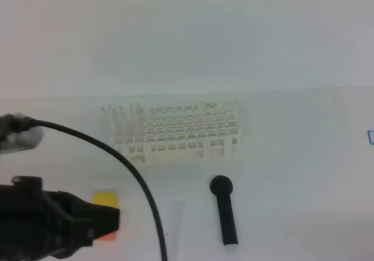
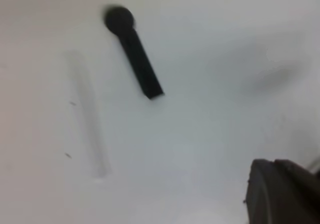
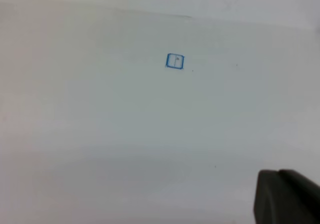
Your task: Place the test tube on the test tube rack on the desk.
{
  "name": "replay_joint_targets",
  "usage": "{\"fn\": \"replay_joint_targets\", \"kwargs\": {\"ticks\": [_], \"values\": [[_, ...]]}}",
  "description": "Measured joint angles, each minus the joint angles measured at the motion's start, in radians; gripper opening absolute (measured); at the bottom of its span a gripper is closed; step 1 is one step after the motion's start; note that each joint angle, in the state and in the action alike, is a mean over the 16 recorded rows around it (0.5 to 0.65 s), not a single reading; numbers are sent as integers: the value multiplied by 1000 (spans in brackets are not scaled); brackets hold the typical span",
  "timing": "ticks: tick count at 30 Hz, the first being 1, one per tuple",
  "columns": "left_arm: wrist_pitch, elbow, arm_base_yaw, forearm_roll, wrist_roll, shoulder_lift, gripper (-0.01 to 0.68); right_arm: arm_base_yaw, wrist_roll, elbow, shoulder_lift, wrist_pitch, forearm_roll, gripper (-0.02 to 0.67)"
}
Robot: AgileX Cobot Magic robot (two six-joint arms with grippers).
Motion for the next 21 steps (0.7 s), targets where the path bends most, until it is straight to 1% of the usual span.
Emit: {"fn": "replay_joint_targets", "kwargs": {"ticks": [5, 10, 13, 16, 21], "values": [[-64, -5, -169, 98, -154, 100, -1, 0, 0, 0, 0, 0, 0, -1], [-121, -16, -295, 209, -295, 217, -1, 0, 0, 0, 0, 0, 0, -1], [-145, -35, -341, 283, -375, 286, 6, 0, 0, 0, 0, 0, 0, -1], [-148, -66, -368, 346, -450, 353, 29, 0, 0, 0, 0, 0, 0, -1], [-100, -142, -389, 422, -565, 452, 115, 0, 0, 0, 0, 0, 0, -1]]}}
